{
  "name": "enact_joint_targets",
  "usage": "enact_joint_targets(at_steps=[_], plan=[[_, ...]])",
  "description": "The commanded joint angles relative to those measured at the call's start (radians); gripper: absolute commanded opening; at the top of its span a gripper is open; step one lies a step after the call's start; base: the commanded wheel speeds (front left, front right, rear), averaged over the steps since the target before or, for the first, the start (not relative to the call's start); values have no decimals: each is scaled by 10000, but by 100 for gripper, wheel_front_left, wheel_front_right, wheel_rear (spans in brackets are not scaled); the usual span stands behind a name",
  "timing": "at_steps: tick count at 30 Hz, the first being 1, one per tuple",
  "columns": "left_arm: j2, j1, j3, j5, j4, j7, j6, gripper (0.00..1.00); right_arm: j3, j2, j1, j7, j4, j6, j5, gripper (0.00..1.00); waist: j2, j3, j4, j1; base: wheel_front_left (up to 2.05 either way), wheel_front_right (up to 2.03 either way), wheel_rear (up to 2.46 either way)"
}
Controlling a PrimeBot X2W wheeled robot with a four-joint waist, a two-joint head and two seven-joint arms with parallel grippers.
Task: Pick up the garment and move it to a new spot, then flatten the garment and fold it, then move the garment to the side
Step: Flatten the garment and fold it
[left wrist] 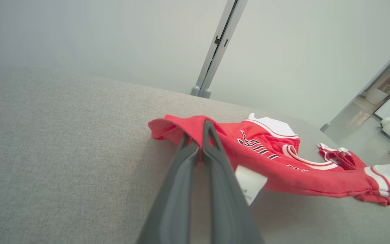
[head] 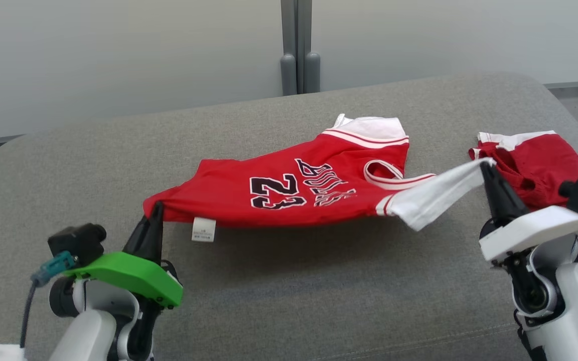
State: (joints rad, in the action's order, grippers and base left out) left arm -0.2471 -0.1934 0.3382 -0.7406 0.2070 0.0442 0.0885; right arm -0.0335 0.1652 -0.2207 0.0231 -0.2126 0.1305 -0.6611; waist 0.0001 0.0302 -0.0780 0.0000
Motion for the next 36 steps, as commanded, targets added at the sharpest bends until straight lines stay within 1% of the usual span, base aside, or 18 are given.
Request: enact_joint_targets(at_steps=[1,4,7,8,12,16,20,24,28,31,34,35,36], plan=[[-219,-236,-73,-61,-444,-276,99,0,209,67,-254,144,413,2,-71,0,-1,237,-5,0,0,0,0],[-567,-593,-259,-223,-1336,-912,245,0,605,140,-717,448,1174,2,82,0,-1,408,2,0,0,0,0],[-923,-1050,-438,-427,-2081,-1643,366,0,1020,77,-1270,756,1780,2,244,0,-1,553,22,0,0,0,0],[-1169,-1411,-554,-534,-2484,-2157,456,0,1225,53,-1670,1006,2165,2,406,0,-1,611,28,0,0,0,0],[-1646,-2348,-706,-684,-2973,-3145,561,0,1514,77,-2591,1542,2720,2,751,0,-1,704,40,0,0,0,0],[-1792,-3348,-814,-950,-3238,-3948,742,0,1635,232,-3648,1981,2838,2,1163,0,-1,789,27,0,0,0,0],[-1892,-4118,-748,-870,-3252,-4421,856,0,1767,230,-4696,2252,2561,2,1525,0,-1,810,40,0,0,0,0],[-1904,-4520,-650,-895,-3097,-4729,908,0,1538,277,-5419,2536,2133,2,1719,0,-1,712,83,0,0,0,0],[-1876,-4771,-567,-953,-2691,-4959,962,0,1227,225,-5914,2809,1581,2,1818,0,-1,391,177,0,0,0,0],[-1708,-5210,-533,-1059,-2058,-5186,1073,0,1073,171,-6450,2934,788,0,1987,0,-1,-10,282,0,0,0,0],[-1540,-6136,-313,-828,-1126,-5447,1179,0,1061,138,-7466,2994,-339,2,2447,0,-1,-653,434,0,0,0,0],[-1540,-6136,-313,-828,-1126,-5447,1179,0,1061,138,-7466,2994,-339,2,2447,0,-1,-653,434,0,0,0,0],[-1448,-6593,-231,-735,-805,-5489,1187,0,1069,146,-7949,2931,-749,2,2702,0,-1,-954,501,0,0,0,0]])
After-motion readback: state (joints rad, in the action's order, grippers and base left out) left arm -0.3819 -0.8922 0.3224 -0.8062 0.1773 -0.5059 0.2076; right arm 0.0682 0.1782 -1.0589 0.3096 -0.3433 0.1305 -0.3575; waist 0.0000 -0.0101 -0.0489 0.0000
